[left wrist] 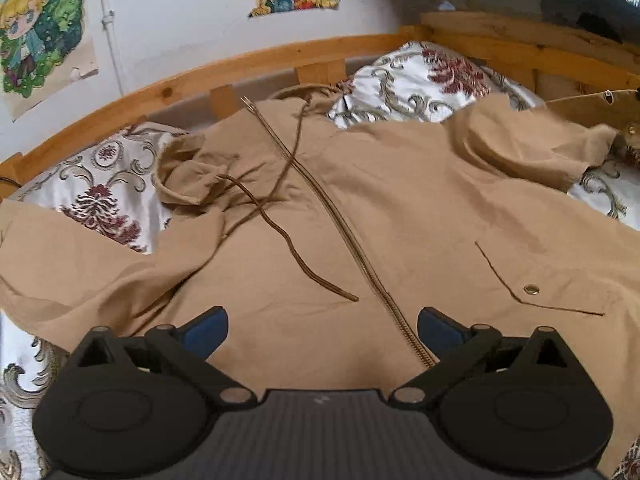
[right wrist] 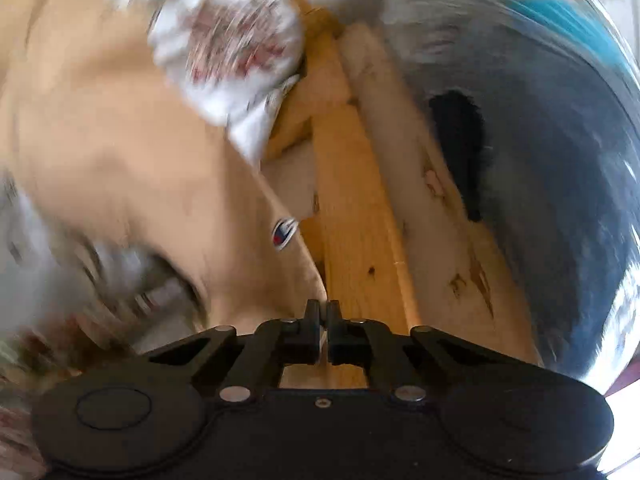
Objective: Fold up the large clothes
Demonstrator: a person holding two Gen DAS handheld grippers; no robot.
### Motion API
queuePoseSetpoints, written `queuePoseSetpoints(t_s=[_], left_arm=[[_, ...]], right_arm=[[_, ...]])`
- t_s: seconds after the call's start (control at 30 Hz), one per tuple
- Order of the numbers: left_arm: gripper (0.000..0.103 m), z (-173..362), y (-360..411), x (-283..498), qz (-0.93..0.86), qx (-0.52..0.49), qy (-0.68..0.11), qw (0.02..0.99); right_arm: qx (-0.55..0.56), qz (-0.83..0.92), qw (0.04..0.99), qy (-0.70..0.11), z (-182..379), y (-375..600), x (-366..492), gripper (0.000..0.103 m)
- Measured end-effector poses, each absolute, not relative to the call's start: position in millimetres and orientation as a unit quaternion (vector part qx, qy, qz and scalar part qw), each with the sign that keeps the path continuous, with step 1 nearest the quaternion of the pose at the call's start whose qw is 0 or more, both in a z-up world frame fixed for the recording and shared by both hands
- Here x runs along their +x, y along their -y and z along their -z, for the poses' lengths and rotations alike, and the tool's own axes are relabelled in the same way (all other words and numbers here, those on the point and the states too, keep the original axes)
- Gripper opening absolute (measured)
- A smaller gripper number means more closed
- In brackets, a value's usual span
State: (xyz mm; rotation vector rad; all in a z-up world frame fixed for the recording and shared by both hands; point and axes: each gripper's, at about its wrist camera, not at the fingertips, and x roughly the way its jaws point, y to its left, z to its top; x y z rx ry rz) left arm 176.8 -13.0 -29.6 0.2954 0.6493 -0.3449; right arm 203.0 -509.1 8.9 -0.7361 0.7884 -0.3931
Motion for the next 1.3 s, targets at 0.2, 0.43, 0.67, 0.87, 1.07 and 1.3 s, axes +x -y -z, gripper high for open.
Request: queuePoseSetpoints(t_s=[0.2,0.43,0.67,0.87,1.07,1.3], left_arm=[[0.103,9,1,161,0.209,0.106,-0.298,0.925],[0.103,-11,-16,139,0.295,0.047,-0.267,0.916],[0.103,-14,-56,136,0.323,0.0,-0.268,0.908],[0.103,4,-84,148,0.257,-0.003,-0.31,0.915],[0.103,20,-87,178,0.146,0.049,-0.353,0.923],[0.095,41,-75,219,0.106,0.07,-0.376,0.918]], right_arm=[[-0.132,0.039,0.937,-0.321,-145,455,168,0.001],[-0.028,-0.188,0.942,-0.275,-221,346,169,0.0],[-0.036,-0.331,0.902,-0.277,-176,213,218,0.0],[-0.03,-0.361,0.885,-0.294,-98,173,244,0.044],[-0.029,-0.266,0.909,-0.319,-29,243,234,0.075],[-0.033,-0.029,0.935,-0.353,37,360,277,0.076]])
